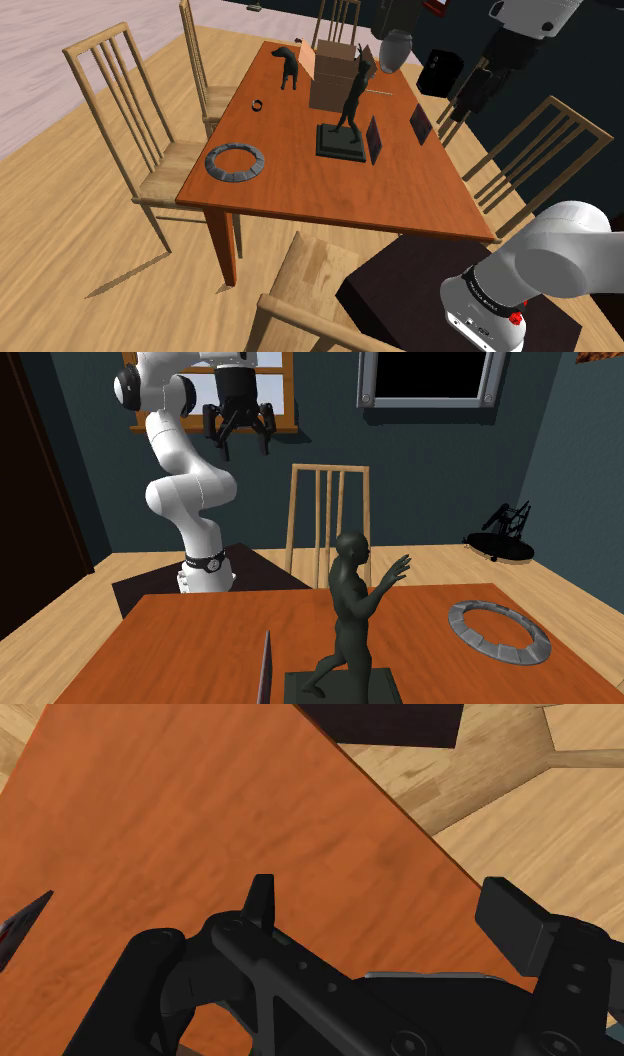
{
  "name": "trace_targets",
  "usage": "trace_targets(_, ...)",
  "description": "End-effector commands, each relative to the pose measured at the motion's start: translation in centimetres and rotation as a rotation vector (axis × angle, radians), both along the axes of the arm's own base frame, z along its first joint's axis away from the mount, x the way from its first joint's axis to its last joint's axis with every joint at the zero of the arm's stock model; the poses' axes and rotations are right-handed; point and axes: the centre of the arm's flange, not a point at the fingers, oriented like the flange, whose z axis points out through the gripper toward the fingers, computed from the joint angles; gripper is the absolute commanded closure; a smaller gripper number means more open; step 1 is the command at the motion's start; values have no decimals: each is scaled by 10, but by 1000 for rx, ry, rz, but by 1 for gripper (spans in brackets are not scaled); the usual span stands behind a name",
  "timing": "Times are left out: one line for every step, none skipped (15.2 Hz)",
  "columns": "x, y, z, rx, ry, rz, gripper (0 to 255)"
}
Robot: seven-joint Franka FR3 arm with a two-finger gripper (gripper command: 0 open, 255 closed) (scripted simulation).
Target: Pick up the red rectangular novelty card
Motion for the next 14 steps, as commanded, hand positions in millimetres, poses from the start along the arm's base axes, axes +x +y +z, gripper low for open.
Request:
trace_targets(0,0,0,0,0,0,0)
trace_targets(10,-1,-8,-2,0,-24,0)
trace_targets(21,-3,-15,-4,0,-48,0)
trace_targets(31,-5,-23,-5,1,-73,0)
trace_targets(42,-7,-31,-7,1,-97,0)
trace_targets(52,-9,-38,-9,1,-121,0)
trace_targets(62,-12,-46,-11,1,-145,0)
trace_targets(72,-15,-54,-12,1,-170,0)
trace_targets(82,-18,-62,-14,2,-194,0)
trace_targets(92,-22,-69,-16,2,-218,0)
trace_targets(102,-25,-77,-18,2,-242,0)
trace_targets(112,-29,-85,-19,2,-267,0)
trace_targets(122,-34,-92,-21,2,-291,0)
trace_targets(131,-38,-100,-23,3,-315,0)
